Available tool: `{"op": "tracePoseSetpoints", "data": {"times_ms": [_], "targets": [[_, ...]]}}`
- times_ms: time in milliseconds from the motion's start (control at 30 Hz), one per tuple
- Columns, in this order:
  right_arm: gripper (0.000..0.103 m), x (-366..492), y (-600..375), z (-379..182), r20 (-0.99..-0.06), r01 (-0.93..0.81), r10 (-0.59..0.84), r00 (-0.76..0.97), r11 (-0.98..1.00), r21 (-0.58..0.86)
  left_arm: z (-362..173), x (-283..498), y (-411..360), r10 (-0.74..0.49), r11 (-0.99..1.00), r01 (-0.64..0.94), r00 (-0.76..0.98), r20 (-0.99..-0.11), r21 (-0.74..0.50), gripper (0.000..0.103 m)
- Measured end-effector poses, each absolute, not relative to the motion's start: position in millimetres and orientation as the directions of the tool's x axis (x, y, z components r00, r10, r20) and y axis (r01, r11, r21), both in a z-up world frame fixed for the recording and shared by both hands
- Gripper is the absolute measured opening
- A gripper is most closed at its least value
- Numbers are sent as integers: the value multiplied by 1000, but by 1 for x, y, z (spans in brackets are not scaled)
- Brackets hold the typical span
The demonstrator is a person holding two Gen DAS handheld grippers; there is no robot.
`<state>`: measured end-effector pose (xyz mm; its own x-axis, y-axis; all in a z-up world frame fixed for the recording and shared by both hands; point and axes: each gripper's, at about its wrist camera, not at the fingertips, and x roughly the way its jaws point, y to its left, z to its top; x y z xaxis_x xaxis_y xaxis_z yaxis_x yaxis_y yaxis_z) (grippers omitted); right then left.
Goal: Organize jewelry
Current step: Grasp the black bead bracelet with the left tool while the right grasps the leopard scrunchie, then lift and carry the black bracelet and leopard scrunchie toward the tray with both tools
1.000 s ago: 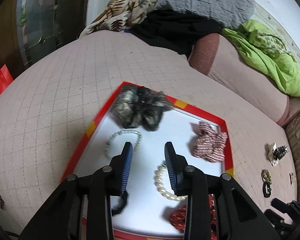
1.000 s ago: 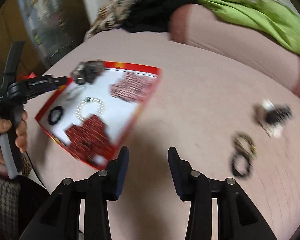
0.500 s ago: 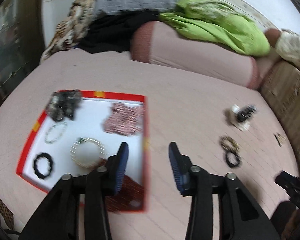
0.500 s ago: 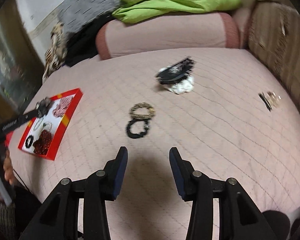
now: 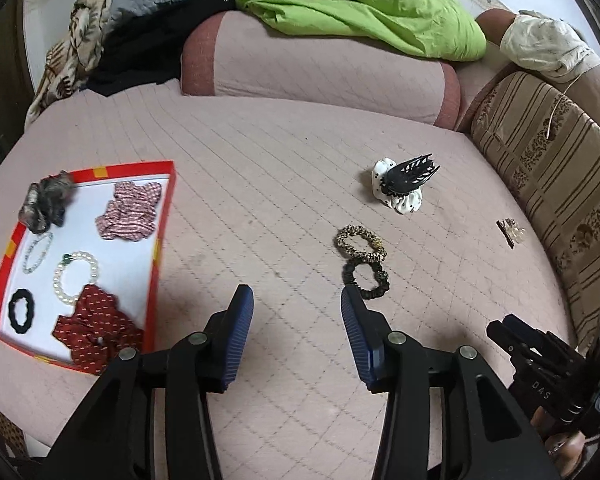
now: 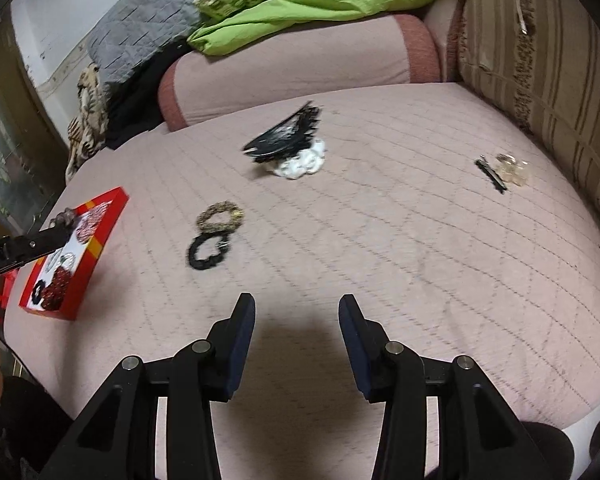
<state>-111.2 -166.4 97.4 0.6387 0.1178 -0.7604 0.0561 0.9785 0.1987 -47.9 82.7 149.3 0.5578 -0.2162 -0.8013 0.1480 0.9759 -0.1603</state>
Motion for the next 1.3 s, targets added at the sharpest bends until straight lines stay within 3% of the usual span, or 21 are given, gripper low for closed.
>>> {"op": "tracePoseSetpoints", "data": {"times_ms": [500, 533, 567, 600, 700, 867, 1000, 1267, 1300], "targets": [[48, -76, -183, 78, -776, 44, 215, 592, 953, 298, 59, 21, 1, -278, 953, 230, 392, -877, -199, 44], [48, -67, -181, 78, -772, 31, 240, 588, 948, 318, 54, 25, -2, -274, 953, 230, 386, -881, -195, 33], [48, -60, -179, 79, -771, 23, 254, 585, 944, 328, 49, 29, -3, -271, 954, 229, 373, -887, -195, 13], [48, -51, -176, 79, -770, 11, 271, 578, 941, 339, 43, 32, -2, -261, 957, 217, 355, -898, -193, 8], [48, -26, -161, 77, -774, -34, 304, 556, 938, 344, 44, 31, 11, -291, 951, 211, 350, -890, -228, 7], [48, 9, -131, 70, -785, -106, 323, 529, 943, 316, 48, 17, 37, -236, 964, 204, 379, -895, -168, 8], [48, 36, -113, 60, -793, -123, 330, 512, 942, 312, 44, 18, 53, -307, 948, 199, 365, -879, -249, 8], [47, 54, -90, 39, -823, -138, 273, 498, 962, 235, 38, 26, 53, -346, 938, 174, 381, -858, -301, 10], [44, 54, -90, 38, -822, -139, 268, 503, 963, 230, 37, 27, 53, -347, 937, 165, 385, -855, -307, 10]]}}
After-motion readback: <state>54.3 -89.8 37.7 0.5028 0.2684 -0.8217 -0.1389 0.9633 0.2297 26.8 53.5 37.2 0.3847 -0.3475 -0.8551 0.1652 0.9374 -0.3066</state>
